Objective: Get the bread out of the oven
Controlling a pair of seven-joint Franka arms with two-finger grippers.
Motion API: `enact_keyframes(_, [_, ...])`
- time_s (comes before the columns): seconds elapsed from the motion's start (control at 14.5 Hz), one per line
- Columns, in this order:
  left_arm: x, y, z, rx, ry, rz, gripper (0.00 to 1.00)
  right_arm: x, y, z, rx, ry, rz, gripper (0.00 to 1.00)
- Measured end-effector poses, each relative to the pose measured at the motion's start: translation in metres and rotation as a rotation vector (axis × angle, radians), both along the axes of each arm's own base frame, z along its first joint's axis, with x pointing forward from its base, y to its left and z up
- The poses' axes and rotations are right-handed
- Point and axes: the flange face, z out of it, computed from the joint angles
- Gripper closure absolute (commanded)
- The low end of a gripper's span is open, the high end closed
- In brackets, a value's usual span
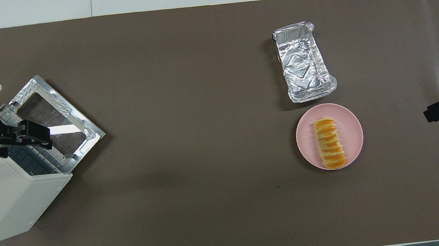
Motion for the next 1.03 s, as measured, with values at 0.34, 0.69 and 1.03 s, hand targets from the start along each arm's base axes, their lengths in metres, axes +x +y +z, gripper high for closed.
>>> enact_keyframes(0.34, [0.000,0.000,0.000,0.000,0.000,0.000,0.00,0.014,-0.009,0.007,0.000,-0.033,-0.015,0.00])
enact_keyframes(0.69, [0.000,0.000,0.000,0.000,0.001,0.000,0.00,0.015,-0.007,-0.001,0.000,-0.012,-0.013,0.00])
enact_keyframes(1.03, [-0.001,0.000,0.002,0.000,-0.003,0.000,0.00,0.015,-0.003,-0.011,0.001,0.009,-0.005,0.00])
